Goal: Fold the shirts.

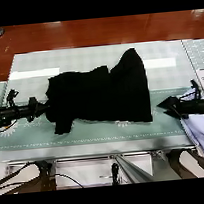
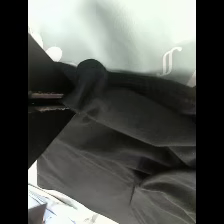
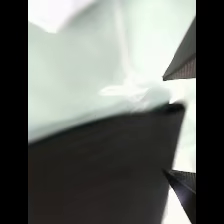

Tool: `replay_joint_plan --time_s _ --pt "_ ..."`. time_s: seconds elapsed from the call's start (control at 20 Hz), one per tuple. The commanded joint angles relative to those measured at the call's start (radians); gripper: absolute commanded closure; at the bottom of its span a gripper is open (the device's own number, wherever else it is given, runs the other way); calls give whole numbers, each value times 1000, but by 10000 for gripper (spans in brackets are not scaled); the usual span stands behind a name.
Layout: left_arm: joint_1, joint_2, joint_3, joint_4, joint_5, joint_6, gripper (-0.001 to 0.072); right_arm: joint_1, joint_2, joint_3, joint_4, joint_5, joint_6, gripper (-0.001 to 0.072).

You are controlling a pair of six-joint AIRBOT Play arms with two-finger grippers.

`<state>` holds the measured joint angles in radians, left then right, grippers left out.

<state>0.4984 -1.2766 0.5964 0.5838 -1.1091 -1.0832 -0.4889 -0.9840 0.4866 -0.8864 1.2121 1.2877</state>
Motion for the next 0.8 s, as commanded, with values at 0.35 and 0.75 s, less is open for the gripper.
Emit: replay_joint_plan --time_s 0.35,0.75 --pt "-34 -1 -1 0 -16 11 685 311 -152 -1 45 -166 80 86" --pt "-62 61 32 -10 -72 24 685 498 -259 150 188 -228 62 689"
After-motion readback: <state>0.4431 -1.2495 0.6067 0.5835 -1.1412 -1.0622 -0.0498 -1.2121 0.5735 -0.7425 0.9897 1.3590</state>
